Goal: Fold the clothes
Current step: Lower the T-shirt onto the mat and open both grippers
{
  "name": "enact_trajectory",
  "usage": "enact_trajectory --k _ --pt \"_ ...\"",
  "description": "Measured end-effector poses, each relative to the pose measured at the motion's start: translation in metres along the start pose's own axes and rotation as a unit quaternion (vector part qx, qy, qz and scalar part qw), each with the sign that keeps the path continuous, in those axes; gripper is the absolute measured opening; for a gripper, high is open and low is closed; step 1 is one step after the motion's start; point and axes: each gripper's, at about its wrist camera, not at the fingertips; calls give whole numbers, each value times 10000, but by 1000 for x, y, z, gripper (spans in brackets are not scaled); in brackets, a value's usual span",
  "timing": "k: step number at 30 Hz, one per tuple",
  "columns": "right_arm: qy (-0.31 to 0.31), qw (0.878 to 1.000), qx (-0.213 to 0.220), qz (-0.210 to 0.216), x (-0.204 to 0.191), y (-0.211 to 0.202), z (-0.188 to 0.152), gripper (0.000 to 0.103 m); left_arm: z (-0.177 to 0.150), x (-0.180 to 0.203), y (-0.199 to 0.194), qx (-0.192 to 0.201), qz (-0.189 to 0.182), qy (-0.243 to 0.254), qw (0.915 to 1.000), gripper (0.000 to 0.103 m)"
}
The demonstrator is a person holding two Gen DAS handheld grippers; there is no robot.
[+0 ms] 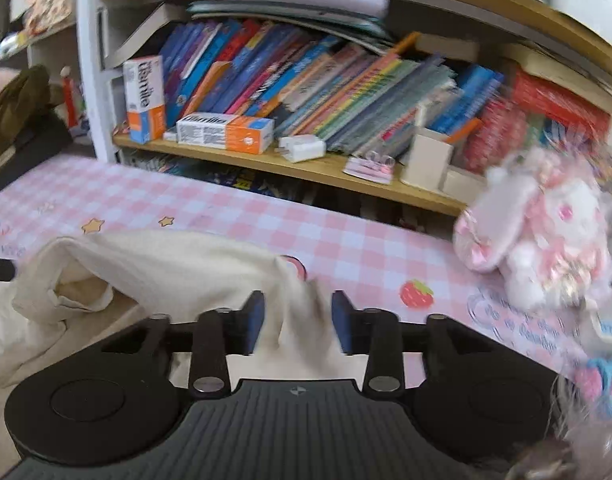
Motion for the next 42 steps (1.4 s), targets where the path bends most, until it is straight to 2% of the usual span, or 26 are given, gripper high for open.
enact_trajectory --k 2,5,9,12,15,18,19,20,21,22,23,24,26,27,28,30,33,35,37,40,42 --pt "265 9996 -47 36 6 -12 -7 42 -14 -4 -10 8 51 6 10000 85" --pt "509 9984 -223 135 9 -31 -30 43 -32 -6 -20 -86 141 65 9998 85" --pt "889 9933 -664 308 4 -40 -57 45 -55 5 -17 -282 258 263 9989 84" --pt "1551 9821 -870 618 0 -42 -70 45 -58 27 -9 -273 264 762 9964 84" --pt "1858 9739 -992 847 -12 -37 -71 48 -58 50 2 -260 191 1270 9914 84" --pt "2093 9678 -1091 878 -20 -30 -66 54 -60 72 20 -420 192 1641 9854 84" --pt "2182 9655 -1119 878 -21 -27 -65 55 -59 73 23 -428 176 1673 9848 79" --pt "2273 9631 -1145 877 -21 -23 -63 55 -58 74 25 -437 161 1705 9843 55" --pt "2392 9600 -1167 868 -20 -21 -63 55 -57 74 28 -455 141 1709 9841 46" --pt "2512 9568 -1185 863 -17 -19 -63 55 -54 69 30 -513 98 1570 9862 29" --pt "2629 9535 -1203 856 -15 -17 -63 51 -51 63 29 -521 90 1433 9883 20" --pt "2716 9511 -1225 820 -12 -16 -63 47 -48 56 29 -532 67 1288 9902 18" --pt "2880 9459 -1291 749 -5 -15 -64 33 -39 39 25 -575 -127 921 9940 10" --pt "2950 9435 -1312 752 -2 -14 -66 30 -36 29 24 -615 -273 706 9952 10" --pt "3018 9410 -1332 756 1 -13 -67 22 -31 18 23 -660 -443 462 9958 10" --pt "3080 9384 -1365 770 4 -10 -70 17 -24 -1 27 -742 -578 100 9955 7" --pt "3016 9414 -1333 706 6 -9 -69 7 -15 -28 35 -804 -527 -184 9952 6" --pt "2932 9459 -1268 562 7 -10 -67 5 -10 -45 40 -768 -325 -299 9961 6" --pt "2803 9531 -1104 273 14 -14 -63 5 -4 -57 41 -726 -196 -379 9964 6" --pt "2479 9648 -798 -378 32 -23 -50 5 -3 -49 34 -630 -463 -277 9966 7" --pt "2212 9696 -659 -814 48 -27 -44 5 -2 -44 29 -565 -641 -209 9961 12"
Point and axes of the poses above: each gripper's, at about its wrist camera, not at the fingertips, and y roughly the way its jaws point, x to its right, z to its top, and after that the axes turned 7 degrees about -y, right-handed
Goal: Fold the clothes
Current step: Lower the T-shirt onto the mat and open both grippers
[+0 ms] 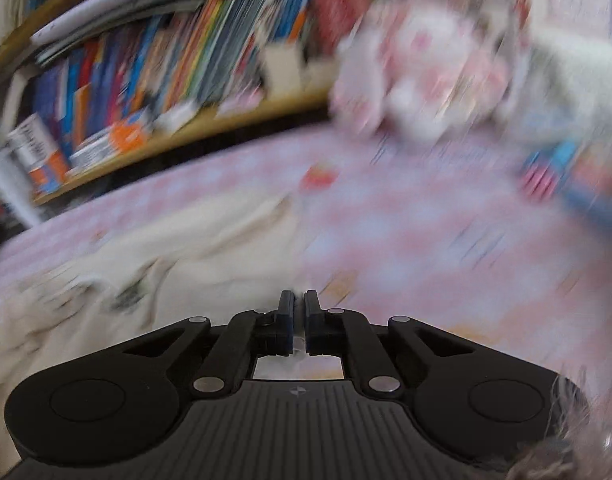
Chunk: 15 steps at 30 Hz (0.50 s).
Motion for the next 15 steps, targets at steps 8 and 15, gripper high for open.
enact_trajectory --k 8,15 --pt "-853 9923 169 -881 42 23 34 5 -26 53 10 -121 474 941 9944 73" --pt "-1645 9777 268 -1277 51 33 47 5 -42 82 15 -238 948 1453 9846 76"
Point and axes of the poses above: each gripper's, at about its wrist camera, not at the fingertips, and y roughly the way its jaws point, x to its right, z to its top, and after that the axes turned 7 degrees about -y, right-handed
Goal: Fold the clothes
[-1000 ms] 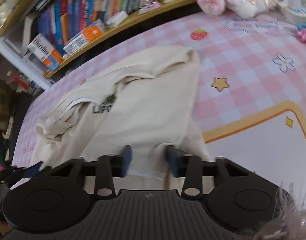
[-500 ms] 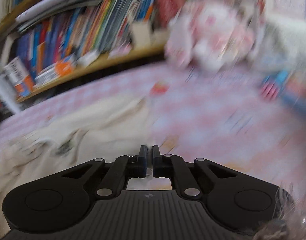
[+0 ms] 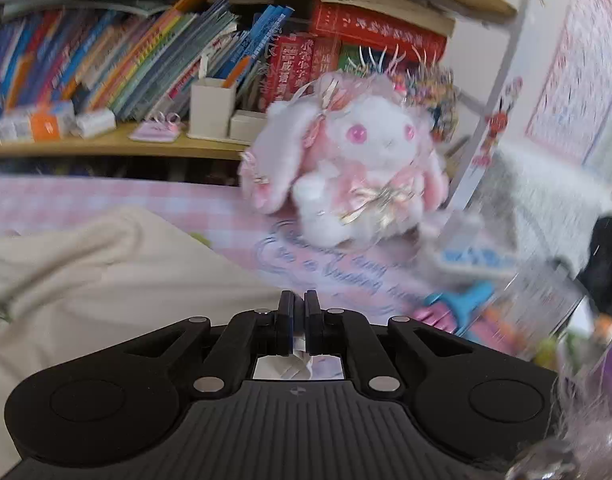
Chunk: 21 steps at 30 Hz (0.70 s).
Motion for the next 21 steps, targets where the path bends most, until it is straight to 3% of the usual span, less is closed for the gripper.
enact_trajectory --k 7,13,17,21 --pt "-978 9930 -66 -656 10 43 4 5 3 18 -11 27 8 67 10000 76" --pt "-893 9922 -632 -590 7 74 -3 7 0 37 -13 12 50 296 9995 76" --pt "-112 9995 -309 -23 5 40 -3 13 -5 38 -10 42 168 283 9994 76" --pt "-35 9959 -102 903 -27 -5 -10 19 -6 32 -8 82 349 103 9993 76"
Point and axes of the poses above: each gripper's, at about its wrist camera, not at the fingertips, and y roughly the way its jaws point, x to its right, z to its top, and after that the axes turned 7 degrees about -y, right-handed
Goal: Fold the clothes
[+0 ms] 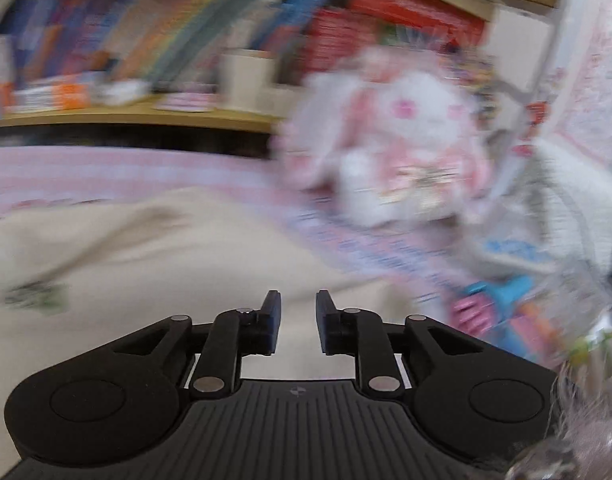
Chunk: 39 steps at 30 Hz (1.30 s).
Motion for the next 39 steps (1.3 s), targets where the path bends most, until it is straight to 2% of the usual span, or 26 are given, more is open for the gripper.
enact_trajectory --k 4,5,6,7,8,9,10,12,15,17,18,21,22,23,25,27,29,30,32,33,35,37,38,39 --pt "-197 9956 13 912 -51 -26 -15 25 1 -13 -5 174 149 -198 9995 76" --pt "-258 9943 -34 1036 -63 -26 -18 26 0 -17 -5 204 122 -210 9995 73" --pt "-332 9933 -76 1108 -73 -26 -22 26 0 -21 -5 222 72 -201 9995 65" --pt "-415 9928 -117 1115 -82 -26 -26 26 -2 -27 -1 188 -6 -225 9996 24" --pt "-504 9928 -181 1075 -90 -24 -29 26 -3 -37 4 59 -122 -386 9992 2" --pt "-530 9930 -237 1031 -94 -21 -32 26 -4 -53 9 -24 -326 -731 9968 1" --pt "-555 9931 -293 987 -98 -19 -34 26 -5 -74 14 10 -585 -1180 9913 1" --pt "-607 9933 -403 901 -106 -15 -39 26 -4 -117 24 146 -702 -1876 9796 1" --pt "-679 9932 -495 809 -108 -13 -36 26 4 -201 56 88 -410 -3039 9518 1" --pt "-724 9928 -565 775 -108 -11 -33 26 6 -232 90 -157 -219 -3162 9483 2" --pt "-733 9923 -600 796 -109 -9 -31 26 8 -245 106 -287 -128 -3189 9473 2" --pt "-796 9902 -661 935 -113 -8 -26 27 12 -247 145 -744 -20 -2774 9579 3" --pt "-854 9898 -679 918 -116 -8 -25 27 13 -248 147 -654 44 -2720 9601 14" --pt "-912 9893 -698 899 -119 -8 -23 27 14 -249 149 -574 99 -2686 9615 19" --pt "-910 9891 -674 945 -124 -8 -14 27 14 -255 145 -506 104 -2827 9578 26" --pt "-814 9890 -572 1094 -126 -9 -3 27 15 -259 128 -241 52 -2812 9593 30" --pt "-572 9878 -420 1384 -127 -8 14 29 16 -253 104 58 -83 -2564 9665 50" --pt "-466 9872 -369 1477 -129 -5 22 30 17 -249 92 203 -186 -2439 9694 53" --pt "-252 9850 -309 1677 -133 2 37 31 22 -234 72 421 -781 -2186 9718 53" --pt "-110 9832 -320 1796 -136 9 44 31 26 -226 70 327 -1195 -2148 9688 53" --pt "228 9783 -433 2015 -139 23 54 32 27 -216 83 -39 -1771 -2590 9495 53" --pt "719 9699 -599 2247 -139 39 59 36 27 -206 95 -404 -2336 -3014 9236 51" --pt "1031 9636 -681 2369 -138 44 58 37 26 -202 102 -592 -2583 -3254 9077 47" --pt "1337 9563 -761 2486 -137 49 58 38 24 -204 114 -814 -2665 -3668 8876 47"
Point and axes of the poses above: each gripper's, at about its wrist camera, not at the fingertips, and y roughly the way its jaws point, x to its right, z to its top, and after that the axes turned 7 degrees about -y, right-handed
